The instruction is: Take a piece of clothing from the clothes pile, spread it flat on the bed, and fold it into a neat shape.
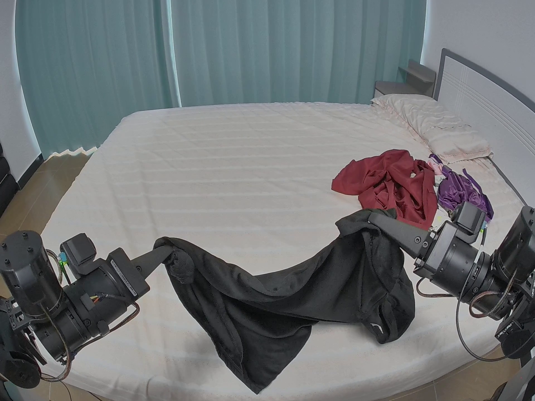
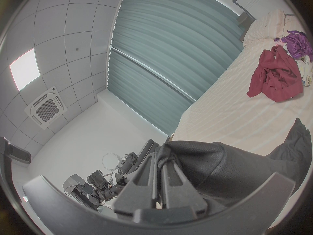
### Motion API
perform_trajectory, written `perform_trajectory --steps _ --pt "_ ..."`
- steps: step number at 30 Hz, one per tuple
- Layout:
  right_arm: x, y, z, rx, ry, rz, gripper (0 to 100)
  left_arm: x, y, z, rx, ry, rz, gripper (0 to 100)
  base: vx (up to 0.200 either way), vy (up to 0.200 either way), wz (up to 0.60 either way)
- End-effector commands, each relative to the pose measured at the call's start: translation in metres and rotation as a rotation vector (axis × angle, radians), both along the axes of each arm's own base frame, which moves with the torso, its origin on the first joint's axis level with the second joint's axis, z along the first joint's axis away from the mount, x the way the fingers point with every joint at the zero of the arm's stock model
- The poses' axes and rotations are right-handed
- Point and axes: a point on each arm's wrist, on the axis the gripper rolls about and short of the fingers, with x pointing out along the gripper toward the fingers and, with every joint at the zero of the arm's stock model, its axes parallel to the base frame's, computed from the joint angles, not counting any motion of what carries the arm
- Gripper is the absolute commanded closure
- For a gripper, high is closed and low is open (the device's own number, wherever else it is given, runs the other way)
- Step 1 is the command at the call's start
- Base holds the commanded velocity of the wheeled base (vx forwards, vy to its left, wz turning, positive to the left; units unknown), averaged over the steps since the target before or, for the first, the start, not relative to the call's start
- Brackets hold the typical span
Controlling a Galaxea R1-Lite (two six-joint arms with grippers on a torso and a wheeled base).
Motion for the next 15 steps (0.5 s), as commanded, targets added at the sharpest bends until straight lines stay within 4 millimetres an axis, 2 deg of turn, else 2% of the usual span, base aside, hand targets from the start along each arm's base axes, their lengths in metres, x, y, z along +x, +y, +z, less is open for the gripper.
perform_trajectory --steps 1,9,11,12,15 --pt "-0.008 -0.006 -0.003 -0.016 0.010 -0.002 100 -0.001 0.000 -0.001 0.001 0.004 -0.005 100 -0.200 0.000 0.00" --pt "-0.035 -0.025 -0.008 -0.023 0.021 -0.005 100 -0.011 -0.004 -0.002 0.005 0.004 -0.043 100 -0.200 0.000 0.00" --pt "-0.040 -0.027 -0.007 -0.018 0.013 0.003 100 -0.014 -0.003 0.000 -0.005 -0.010 -0.048 100 -0.200 0.000 0.00" --pt "-0.051 -0.033 -0.003 -0.002 -0.008 0.014 100 -0.022 0.000 0.002 -0.015 -0.026 -0.065 100 -0.200 0.000 0.00" --pt "-0.064 -0.041 0.003 0.022 -0.040 0.024 100 -0.031 0.002 0.006 -0.032 -0.048 -0.085 100 -0.200 0.000 0.00"
